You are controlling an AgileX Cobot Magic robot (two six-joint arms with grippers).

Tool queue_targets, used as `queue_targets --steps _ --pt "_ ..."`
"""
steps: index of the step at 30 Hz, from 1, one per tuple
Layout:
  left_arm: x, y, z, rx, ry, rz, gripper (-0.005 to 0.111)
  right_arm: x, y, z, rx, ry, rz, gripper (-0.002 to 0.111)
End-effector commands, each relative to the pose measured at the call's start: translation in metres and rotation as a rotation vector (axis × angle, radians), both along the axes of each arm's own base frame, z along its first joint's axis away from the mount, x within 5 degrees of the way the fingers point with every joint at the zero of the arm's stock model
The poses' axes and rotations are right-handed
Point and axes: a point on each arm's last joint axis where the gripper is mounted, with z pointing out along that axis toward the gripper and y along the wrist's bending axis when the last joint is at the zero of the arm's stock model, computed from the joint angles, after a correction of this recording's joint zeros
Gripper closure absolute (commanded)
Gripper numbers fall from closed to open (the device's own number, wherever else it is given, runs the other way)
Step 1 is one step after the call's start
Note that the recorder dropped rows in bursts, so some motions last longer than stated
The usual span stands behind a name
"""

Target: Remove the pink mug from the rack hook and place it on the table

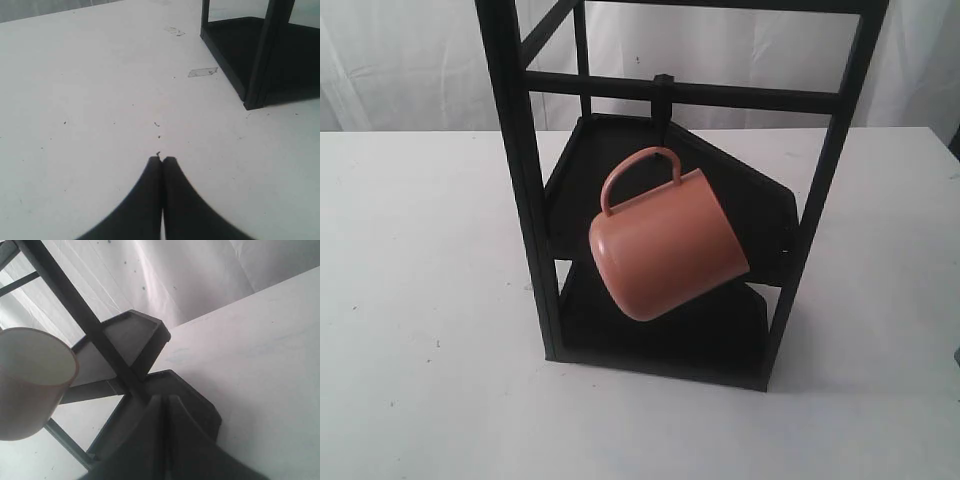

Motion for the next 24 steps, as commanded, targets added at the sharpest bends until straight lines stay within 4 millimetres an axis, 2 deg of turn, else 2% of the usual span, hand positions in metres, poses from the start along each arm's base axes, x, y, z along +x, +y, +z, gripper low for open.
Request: queue_targets --steps 1,14,16,19,23,24 --pt "0.000 0.000 -0.001 -0.003 0.003 0.000 0.107 0.000 -0.001 0.000 -0.002 -0.016 -0.007 0.108" --pt "0.000 0.000 -0.001 -0.003 0.003 0.000 0.107 0.000 -0.001 0.001 -0.001 -0.018 -0.007 0.108" --pt "0.000 0.000 -0.001 -0.003 0.003 0.000 0.107 0.000 -0.001 0.006 0.020 -0.074 -0.014 0.108" --pt "0.000 0.000 -0.001 -0.003 0.003 0.000 0.107 -0.001 -0.004 0.023 0.085 -0.248 -0.036 0.108" --pt "0.000 0.000 -0.001 -0.003 0.003 0.000 0.107 -0.002 -0.005 0.029 0.135 -0.303 -0.041 0.108" --pt "0.000 0.000 -0.001 -0.003 0.003 0.000 0.107 -0.004 -0.005 0.036 0.133 -0.304 -0.034 0.108"
